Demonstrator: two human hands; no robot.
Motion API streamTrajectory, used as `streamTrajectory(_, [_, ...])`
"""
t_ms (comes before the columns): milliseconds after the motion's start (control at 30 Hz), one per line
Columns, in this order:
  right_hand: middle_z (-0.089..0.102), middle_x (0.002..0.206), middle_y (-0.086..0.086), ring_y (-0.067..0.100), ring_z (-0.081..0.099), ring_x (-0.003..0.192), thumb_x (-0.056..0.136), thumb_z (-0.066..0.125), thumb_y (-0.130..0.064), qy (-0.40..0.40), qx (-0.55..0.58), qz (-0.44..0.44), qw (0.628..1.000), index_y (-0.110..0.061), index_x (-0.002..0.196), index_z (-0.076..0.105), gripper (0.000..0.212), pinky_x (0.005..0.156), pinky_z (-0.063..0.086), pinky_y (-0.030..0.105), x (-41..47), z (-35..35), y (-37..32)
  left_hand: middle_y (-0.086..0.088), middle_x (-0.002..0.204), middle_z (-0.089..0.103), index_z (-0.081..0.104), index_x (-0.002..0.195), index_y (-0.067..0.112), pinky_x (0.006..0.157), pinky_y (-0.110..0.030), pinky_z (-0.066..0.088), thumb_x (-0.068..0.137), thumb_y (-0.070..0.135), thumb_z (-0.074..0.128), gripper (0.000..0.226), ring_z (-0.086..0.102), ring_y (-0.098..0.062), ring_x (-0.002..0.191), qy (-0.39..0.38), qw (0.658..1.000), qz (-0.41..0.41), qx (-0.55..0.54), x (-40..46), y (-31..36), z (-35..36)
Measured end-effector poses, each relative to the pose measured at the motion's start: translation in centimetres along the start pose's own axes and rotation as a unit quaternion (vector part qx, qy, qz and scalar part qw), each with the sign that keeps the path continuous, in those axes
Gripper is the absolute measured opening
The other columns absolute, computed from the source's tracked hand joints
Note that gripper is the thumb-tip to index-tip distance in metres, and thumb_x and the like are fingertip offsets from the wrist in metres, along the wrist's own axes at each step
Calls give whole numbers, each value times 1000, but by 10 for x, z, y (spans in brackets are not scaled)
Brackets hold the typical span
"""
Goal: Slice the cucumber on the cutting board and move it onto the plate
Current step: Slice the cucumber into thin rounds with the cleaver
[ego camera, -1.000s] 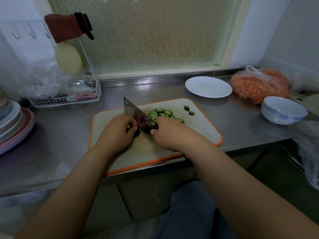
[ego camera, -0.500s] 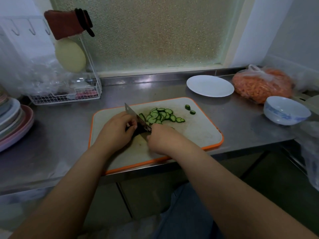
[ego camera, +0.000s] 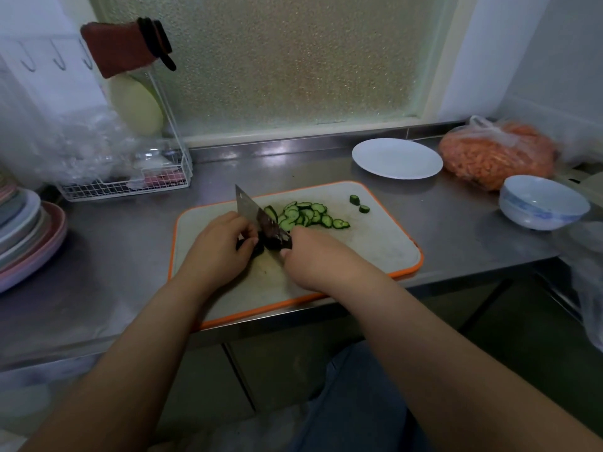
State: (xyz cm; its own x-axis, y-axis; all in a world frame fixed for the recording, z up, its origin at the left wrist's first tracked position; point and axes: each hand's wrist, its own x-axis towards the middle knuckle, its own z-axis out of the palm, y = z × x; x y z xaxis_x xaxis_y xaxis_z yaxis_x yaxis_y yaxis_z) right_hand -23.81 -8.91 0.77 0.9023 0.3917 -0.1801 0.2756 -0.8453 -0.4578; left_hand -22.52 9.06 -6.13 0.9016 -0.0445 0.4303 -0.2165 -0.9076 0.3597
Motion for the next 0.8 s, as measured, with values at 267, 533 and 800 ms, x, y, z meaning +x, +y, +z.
streamTrajectory(267, [61, 108, 10, 26, 56, 92, 96, 47, -21, 2, -1, -9, 1000, -10, 114, 53, 22, 70, 39, 29, -7, -9, -5, 3, 81, 51, 54, 77, 24, 68, -28, 34, 83, 13, 63, 16, 46, -16, 76, -4, 1000, -11, -15, 1, 1, -1])
streamTrajectory(533, [60, 111, 12, 26, 56, 93, 98, 44, -19, -35, -19, 9, 999, -8, 119, 54, 26, 69, 38, 28, 5, 6, -12, 6, 78, 47, 57, 77, 16, 66, -28, 31, 80, 9, 63, 10, 45, -17, 75, -1, 1000, 11, 2, 2, 0, 1])
streamTrajectory(800, [60, 91, 13, 24, 55, 69, 99, 45, -27, -51, 18, 22, 998, -4, 113, 59, 30, 55, 42, 27, 14, -3, 6, 5, 81, 50, 59, 79, 18, 67, -26, 32, 82, 14, 65, 8, 47, -15, 76, 11, 1000, -4, 1, 1, 0, -1])
